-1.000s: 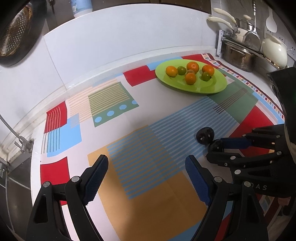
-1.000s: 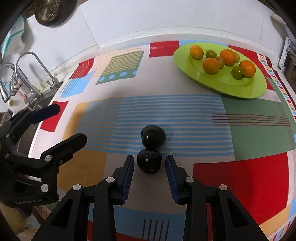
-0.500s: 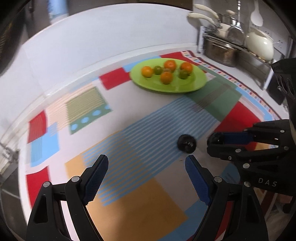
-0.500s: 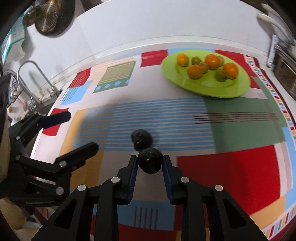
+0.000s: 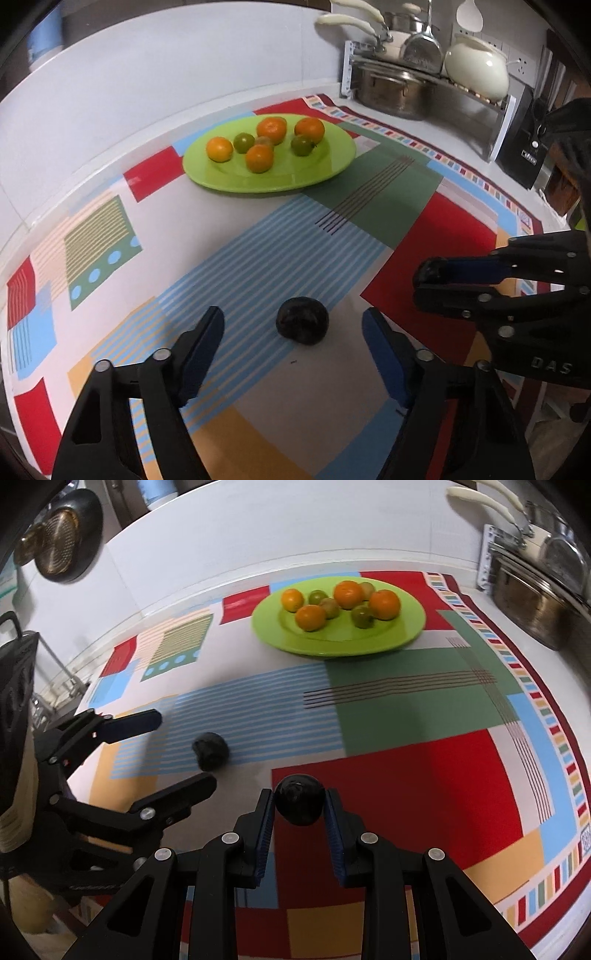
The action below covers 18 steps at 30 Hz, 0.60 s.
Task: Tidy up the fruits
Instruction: 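Grasp a black plum with the right gripper while the left grasps the other plum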
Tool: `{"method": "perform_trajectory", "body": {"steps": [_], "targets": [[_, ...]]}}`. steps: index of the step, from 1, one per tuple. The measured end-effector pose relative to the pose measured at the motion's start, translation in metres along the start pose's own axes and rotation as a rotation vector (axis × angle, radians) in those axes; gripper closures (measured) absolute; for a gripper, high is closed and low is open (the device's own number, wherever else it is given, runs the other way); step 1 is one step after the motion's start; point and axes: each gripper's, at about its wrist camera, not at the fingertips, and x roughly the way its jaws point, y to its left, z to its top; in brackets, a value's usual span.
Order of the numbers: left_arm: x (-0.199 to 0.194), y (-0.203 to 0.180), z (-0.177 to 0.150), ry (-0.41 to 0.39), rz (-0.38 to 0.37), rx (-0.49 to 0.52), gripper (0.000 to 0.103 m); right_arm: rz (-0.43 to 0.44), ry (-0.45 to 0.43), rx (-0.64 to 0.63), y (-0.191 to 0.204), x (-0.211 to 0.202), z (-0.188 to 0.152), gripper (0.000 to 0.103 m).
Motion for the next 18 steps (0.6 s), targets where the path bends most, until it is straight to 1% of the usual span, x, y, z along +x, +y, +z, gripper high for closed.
{"method": "perform_trajectory", "body": {"steps": [1, 2, 5, 7, 10, 18], "targets": [[0.003, 0.0, 0.001, 0.004, 0.003, 0.001, 0.034, -0.003, 0.0, 0.005, -0.001, 0.0, 0.0, 0.075], [0.006, 0.001, 0.001, 0.009, 0.008, -0.001, 0.036, -0.004, 0.001, 0.009, -0.001, 0.001, 0.0, 0.075], [0.012, 0.003, 0.002, 0.02, 0.0, -0.015, 0.047, -0.009, 0.004, 0.008, -0.001, 0.002, 0.0, 0.075], [0.014, 0.003, 0.001, 0.03, -0.013, -0.02, 0.06, -0.009, 0.003, 0.008, -0.001, 0.003, 0.0, 0.075], [0.017, 0.003, 0.0, 0.046, -0.039, -0.027, 0.072, -0.005, 0.001, 0.011, -0.001, 0.004, 0.001, 0.075], [0.01, 0.003, 0.003, 0.041, -0.052, -0.049, 0.072, -0.013, -0.023, 0.003, 0.0, 0.001, 0.003, 0.075]]}}
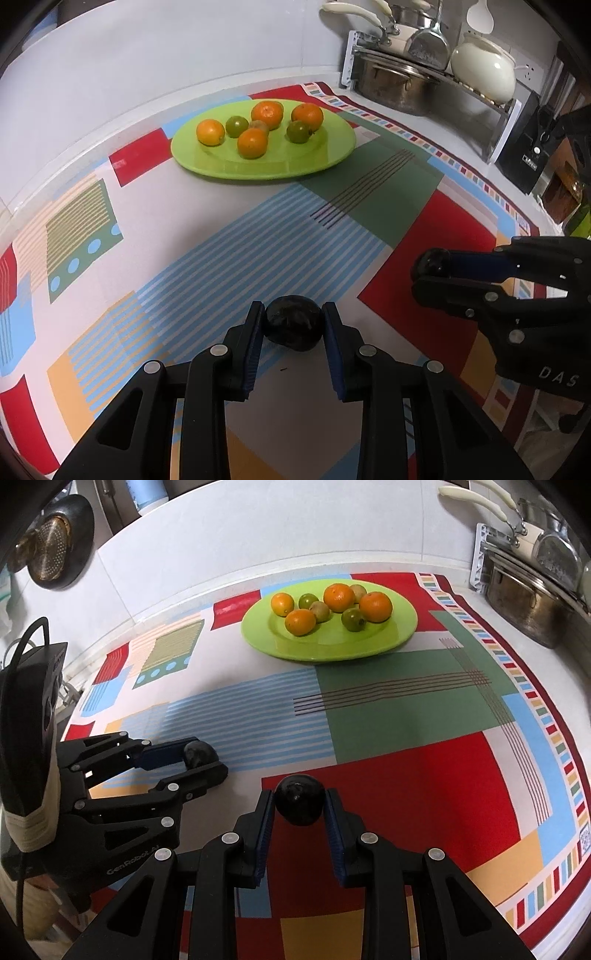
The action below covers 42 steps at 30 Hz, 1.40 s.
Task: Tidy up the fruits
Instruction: 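Grasp a black plum with the right gripper while the left grasps the other plum, then carry both black plums over the green plate and release them onto it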
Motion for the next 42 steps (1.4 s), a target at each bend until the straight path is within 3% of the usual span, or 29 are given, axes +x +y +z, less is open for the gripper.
{"method": "perform_trajectory", "body": {"steps": [12, 30, 42], "targets": [[-0.02, -0.003, 0.021, -0.033, 0.002, -0.013, 0.072, 0.006, -0.104, 0.004, 0.001, -0.024, 0.015, 0.075], [-0.052, 0.007, 0.089, -0.212, 0.05, 0.026, 0.072, -0.001, -0.234, 0.004, -0.009, -0.047, 0.077, 0.075], [-0.039, 0.019, 0.131, -0.222, 0.038, 0.026, 0.072, 0.005, -0.253, 0.015, -0.02, -0.04, 0.121, 0.075]]}}
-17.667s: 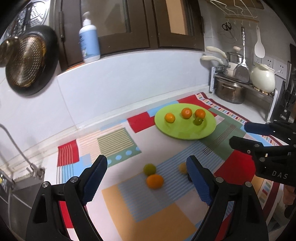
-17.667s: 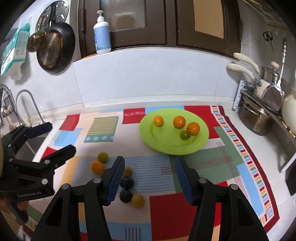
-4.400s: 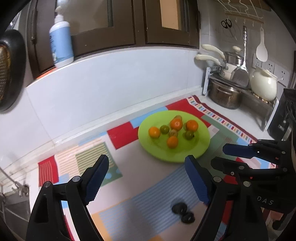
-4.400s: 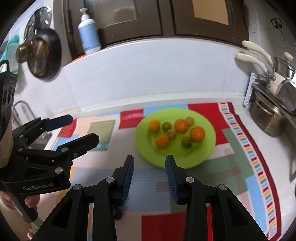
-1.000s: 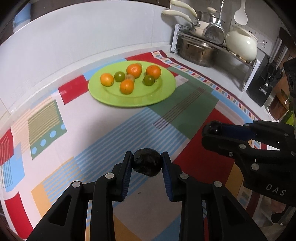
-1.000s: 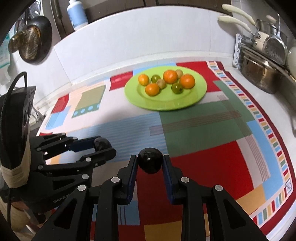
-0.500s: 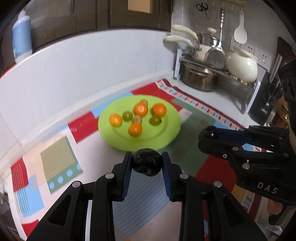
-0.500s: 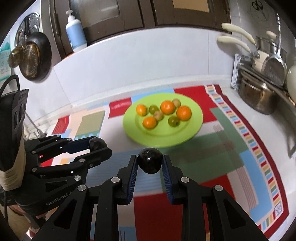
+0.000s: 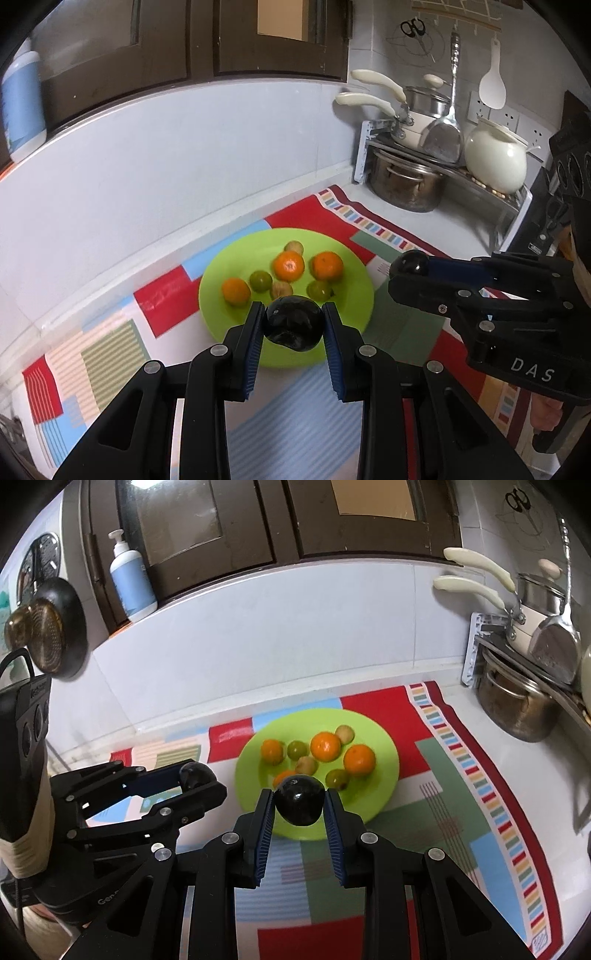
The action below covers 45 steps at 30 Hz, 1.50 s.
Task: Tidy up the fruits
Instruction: 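Carry both black plums over the green plate and release them onto it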
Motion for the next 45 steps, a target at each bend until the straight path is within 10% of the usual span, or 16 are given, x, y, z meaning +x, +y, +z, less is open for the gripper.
{"method": "perform_trajectory", "body": {"steps": [32, 45], "targets": [[0.153, 0.05, 0.053, 0.109, -0.018, -0.003, 0.072, -0.012, 0.172, -0.012, -0.055, 0.142, 0.052, 0.075], [0.111, 0.046, 0.041, 0.063, 0.07, -0.016, 0.057, -0.07, 0.117, -0.02, -0.05, 0.118, 0.047, 0.061]]}}
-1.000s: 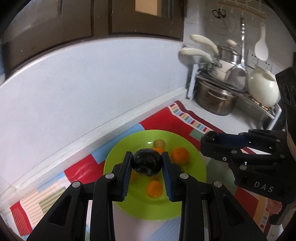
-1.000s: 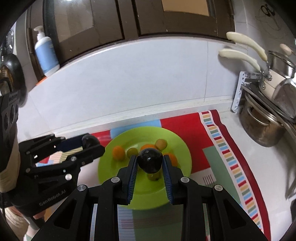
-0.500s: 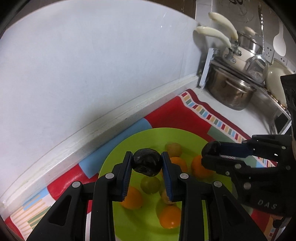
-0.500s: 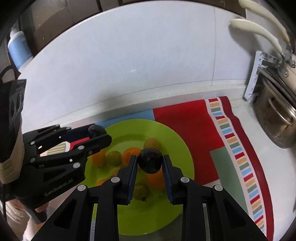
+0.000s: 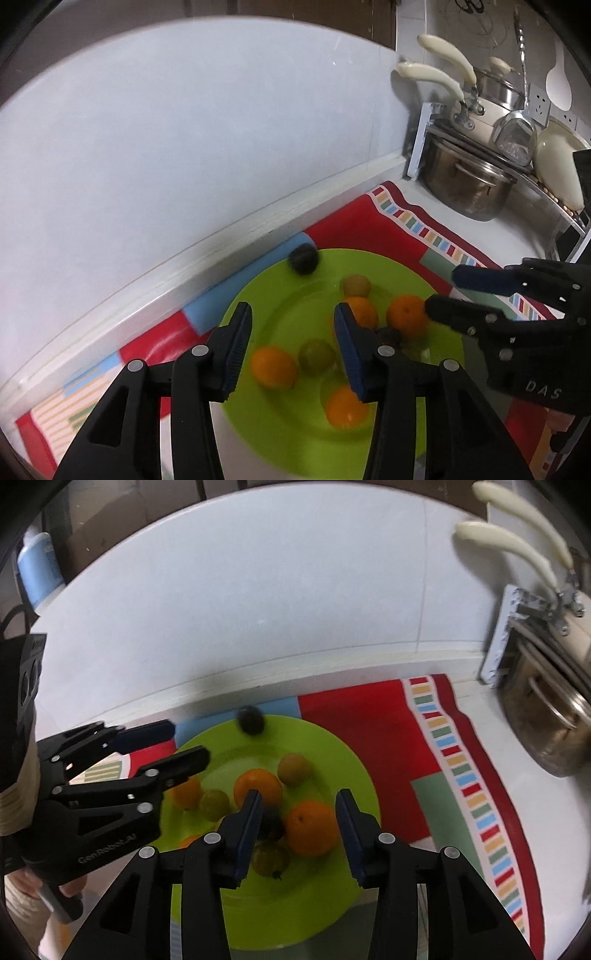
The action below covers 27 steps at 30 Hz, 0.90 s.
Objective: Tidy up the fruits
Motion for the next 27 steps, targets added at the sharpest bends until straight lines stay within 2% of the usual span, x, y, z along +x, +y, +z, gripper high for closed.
{"method": "perform_trajectory", "body": {"steps": [8, 12, 18, 22, 27], "targets": [[-0.072, -0.013, -0.021, -0.078, 0.053, -0.012, 0.045, -0.027, -0.086, 0.007, 0.009, -0.058, -0.021, 0.061], [-0.108, -0.021, -0.033, -0.124, 0.097, -0.005, 0.036, -0.029, -0.122, 0.01, 0.013, -0.088, -0.033, 0.06], [-0.159, -0.036, -0.055, -0.187, 0.168, -0.025, 0.021, -0.05, -0.178, 0.012, 0.02, -0.131, -0.057, 0.051], [-0.186, -0.045, -0.069, -0.217, 0.19, -0.049, 0.011, -0.058, -0.217, 0.016, 0.024, -0.157, -0.072, 0.044], [-0.216, -0.056, -0.09, -0.239, 0.213, -0.074, 0.007, -0.061, -0.243, 0.006, 0.031, -0.186, -0.094, 0.04]]}}
